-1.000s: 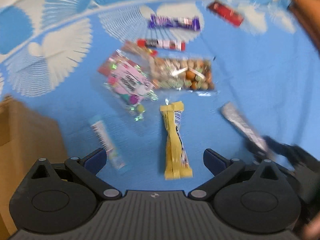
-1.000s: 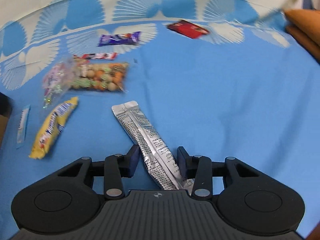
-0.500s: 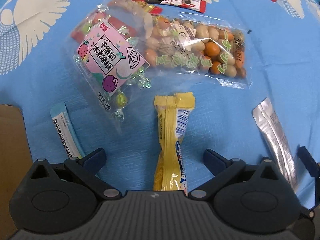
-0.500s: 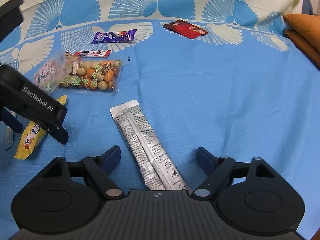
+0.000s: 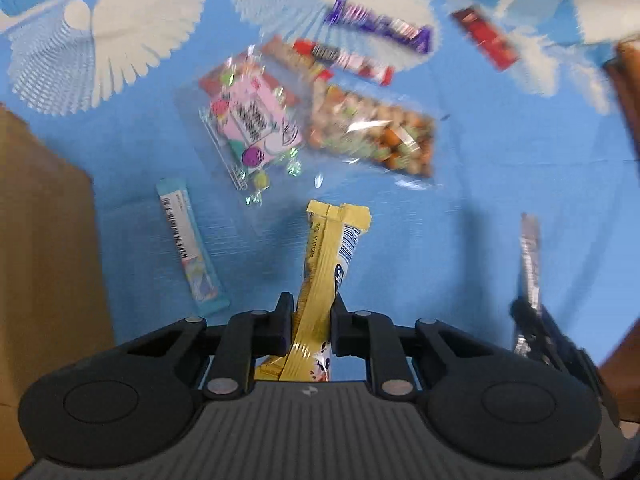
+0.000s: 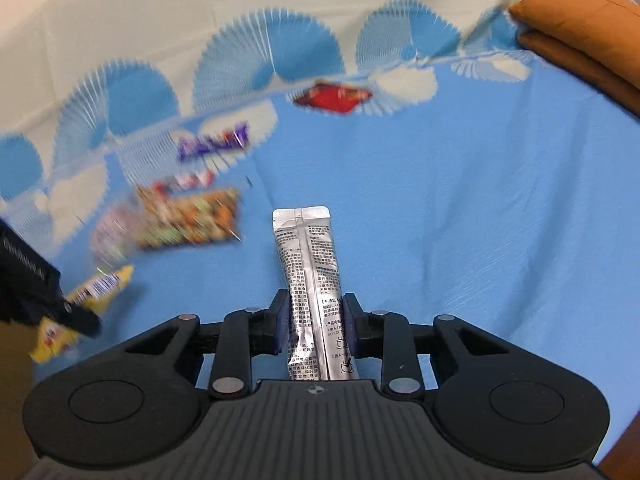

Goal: Organize snacks
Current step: 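Carry the yellow bar and silver stick pack over the box with both tools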

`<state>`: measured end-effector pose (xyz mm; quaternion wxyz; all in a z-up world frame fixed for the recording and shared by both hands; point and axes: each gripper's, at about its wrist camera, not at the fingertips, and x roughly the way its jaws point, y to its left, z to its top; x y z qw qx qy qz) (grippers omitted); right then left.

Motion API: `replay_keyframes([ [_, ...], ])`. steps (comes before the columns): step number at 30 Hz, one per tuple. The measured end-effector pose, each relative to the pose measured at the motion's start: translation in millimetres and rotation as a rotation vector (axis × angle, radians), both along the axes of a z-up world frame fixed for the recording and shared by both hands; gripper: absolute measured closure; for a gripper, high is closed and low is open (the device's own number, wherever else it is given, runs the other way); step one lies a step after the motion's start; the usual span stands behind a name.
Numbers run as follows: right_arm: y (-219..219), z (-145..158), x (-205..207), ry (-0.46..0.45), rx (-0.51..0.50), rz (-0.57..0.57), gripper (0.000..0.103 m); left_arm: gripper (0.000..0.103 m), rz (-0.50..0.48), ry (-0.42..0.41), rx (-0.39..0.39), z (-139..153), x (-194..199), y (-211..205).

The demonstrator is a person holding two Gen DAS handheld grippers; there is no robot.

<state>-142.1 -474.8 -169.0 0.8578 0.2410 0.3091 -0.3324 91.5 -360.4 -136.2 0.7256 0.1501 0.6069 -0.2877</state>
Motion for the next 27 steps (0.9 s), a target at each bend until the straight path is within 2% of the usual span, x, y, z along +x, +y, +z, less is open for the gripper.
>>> replay_keyframes([
  [8,55,64,-20,-0.15,-0.003,0.038,0.073,0.083,-0.059,-0.058,-0.17,78,-53,58],
  [13,96,104,-35,-0.219,-0.018,0.088,0.073,0.083,-0.064,-0.113,-0.223,118,-83,116],
  [17,142,129,-43,-0.214,-0.086,0.185,0.073,0.083,-0.053,-0.234,-0.216,143,-108,177],
  [20,178,141,-49,-0.202,-0.114,0.278,0.073,0.084,-0.006,-0.254,-0.194,151,-119,226],
  [27,270,163,-50,-0.183,-0.107,0.505,0.073,0.084,0.135,-0.346,-0.15,160,-143,332],
])
